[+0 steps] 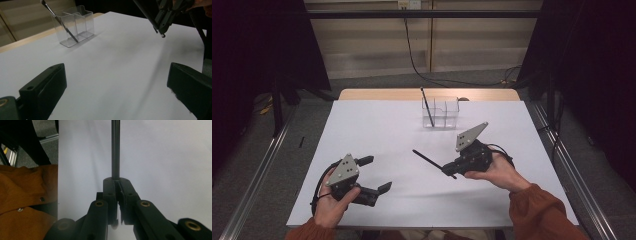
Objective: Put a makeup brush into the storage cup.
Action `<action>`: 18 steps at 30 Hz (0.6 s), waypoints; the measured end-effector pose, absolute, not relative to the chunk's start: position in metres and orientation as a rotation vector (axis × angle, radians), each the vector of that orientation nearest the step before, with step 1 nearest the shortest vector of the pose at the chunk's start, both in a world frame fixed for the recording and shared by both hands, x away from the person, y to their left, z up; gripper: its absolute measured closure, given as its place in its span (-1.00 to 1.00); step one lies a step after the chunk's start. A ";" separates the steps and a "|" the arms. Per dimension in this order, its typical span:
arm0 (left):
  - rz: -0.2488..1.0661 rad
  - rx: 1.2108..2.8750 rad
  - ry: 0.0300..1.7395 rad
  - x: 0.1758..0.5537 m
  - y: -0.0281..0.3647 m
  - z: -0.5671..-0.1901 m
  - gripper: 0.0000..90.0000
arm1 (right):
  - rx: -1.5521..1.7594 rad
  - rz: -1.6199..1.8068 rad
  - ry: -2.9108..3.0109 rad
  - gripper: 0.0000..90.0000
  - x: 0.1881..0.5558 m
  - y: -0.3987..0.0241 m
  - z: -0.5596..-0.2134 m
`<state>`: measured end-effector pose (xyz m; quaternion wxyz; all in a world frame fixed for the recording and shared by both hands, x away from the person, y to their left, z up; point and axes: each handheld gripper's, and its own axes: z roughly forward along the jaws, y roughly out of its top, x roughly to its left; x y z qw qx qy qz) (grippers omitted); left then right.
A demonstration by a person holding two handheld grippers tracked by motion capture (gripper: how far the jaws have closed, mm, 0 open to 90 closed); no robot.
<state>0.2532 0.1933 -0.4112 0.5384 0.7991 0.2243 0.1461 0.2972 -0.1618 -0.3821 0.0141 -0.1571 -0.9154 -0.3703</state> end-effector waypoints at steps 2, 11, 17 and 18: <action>0.329 1.910 0.518 0.255 0.189 -0.409 -0.94 | -0.470 -1.117 -2.869 0.87 0.298 -0.157 -0.382; 0.299 1.973 0.475 0.264 0.178 -0.402 -0.94 | -0.391 -0.904 -2.949 0.87 0.302 -0.138 -0.383; 0.283 2.002 0.470 0.266 0.175 -0.402 -0.94 | -0.366 -0.786 -2.980 0.87 0.305 -0.129 -0.385; 0.281 2.008 0.466 0.267 0.175 -0.402 -0.94 | -0.357 -0.764 -2.985 0.87 0.304 -0.128 -0.385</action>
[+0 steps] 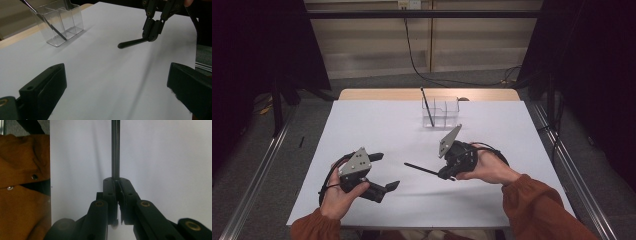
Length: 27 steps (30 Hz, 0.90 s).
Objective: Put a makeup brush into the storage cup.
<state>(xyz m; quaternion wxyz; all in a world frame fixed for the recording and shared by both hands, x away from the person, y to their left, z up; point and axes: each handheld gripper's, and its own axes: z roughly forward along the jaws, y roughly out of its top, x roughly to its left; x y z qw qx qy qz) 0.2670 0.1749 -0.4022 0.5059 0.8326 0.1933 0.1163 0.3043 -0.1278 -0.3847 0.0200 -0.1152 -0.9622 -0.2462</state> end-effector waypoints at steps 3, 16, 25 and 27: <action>0.257 2.044 0.457 0.268 0.173 -0.402 -0.94 | -0.344 -0.692 -2.999 0.87 0.303 -0.124 -0.386; 0.195 2.135 0.399 0.270 0.159 -0.398 -0.93 | -0.323 -0.522 -3.039 0.87 0.306 -0.116 -0.385; 0.182 2.201 0.394 0.276 0.153 -0.400 -0.93 | -0.233 -0.411 -3.071 0.87 0.306 -0.108 -0.388; 0.191 2.208 0.396 0.276 0.152 -0.400 -0.93 | -0.213 -0.386 -3.073 0.87 0.306 -0.108 -0.390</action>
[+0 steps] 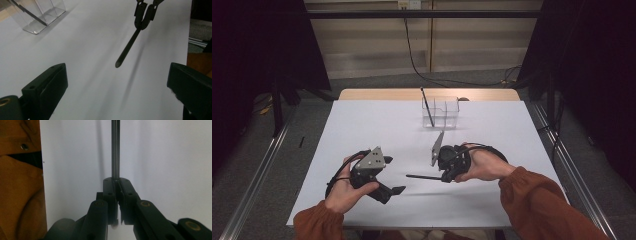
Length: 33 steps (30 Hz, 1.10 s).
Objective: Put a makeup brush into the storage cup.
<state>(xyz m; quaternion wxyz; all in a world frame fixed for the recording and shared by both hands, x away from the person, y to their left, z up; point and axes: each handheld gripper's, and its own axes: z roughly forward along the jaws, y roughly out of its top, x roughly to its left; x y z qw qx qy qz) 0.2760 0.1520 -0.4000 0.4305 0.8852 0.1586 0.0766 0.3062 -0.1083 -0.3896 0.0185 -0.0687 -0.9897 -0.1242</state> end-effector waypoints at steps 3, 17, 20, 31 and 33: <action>0.169 2.222 0.387 0.277 0.151 -0.401 -0.93 | -0.217 -0.368 -3.077 0.87 0.305 -0.108 -0.388; 0.114 2.335 0.294 0.279 0.139 -0.405 -0.88 | -0.126 -0.350 -3.101 0.87 0.303 -0.098 -0.388; 0.101 2.347 0.295 0.281 0.137 -0.406 -0.87 | -0.130 -0.356 -3.102 0.87 0.303 -0.097 -0.388; 0.086 2.387 0.304 0.289 0.131 -0.407 -0.78 | -0.121 -0.365 -3.112 0.87 0.301 -0.092 -0.389; 0.073 2.399 0.312 0.289 0.129 -0.408 -0.71 | -0.120 -0.373 -3.118 0.87 0.301 -0.091 -0.389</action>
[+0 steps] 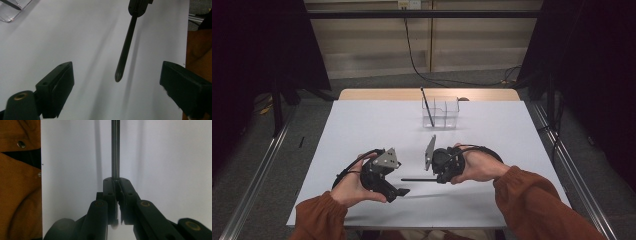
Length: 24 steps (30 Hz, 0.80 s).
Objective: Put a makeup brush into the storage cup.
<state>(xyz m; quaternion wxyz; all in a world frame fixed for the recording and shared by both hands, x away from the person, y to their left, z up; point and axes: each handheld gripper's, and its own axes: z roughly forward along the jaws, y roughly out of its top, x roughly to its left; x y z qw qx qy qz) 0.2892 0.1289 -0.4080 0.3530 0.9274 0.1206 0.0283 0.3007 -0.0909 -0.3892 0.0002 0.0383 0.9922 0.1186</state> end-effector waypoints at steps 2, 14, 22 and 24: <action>0.060 2.401 0.319 0.290 0.127 -0.410 -0.68 | 0.105 0.364 3.119 0.87 0.301 -0.089 -0.389; 0.015 2.493 0.314 0.295 0.113 -0.414 -0.29 | 0.091 0.379 3.117 0.87 0.301 -0.082 -0.393; -0.019 2.512 0.297 0.297 0.106 -0.412 0.16 | 0.062 0.395 3.112 0.87 0.299 -0.080 -0.394; -0.028 2.513 0.288 0.297 0.105 -0.412 0.24 | 0.062 0.396 3.112 0.87 0.299 -0.080 -0.394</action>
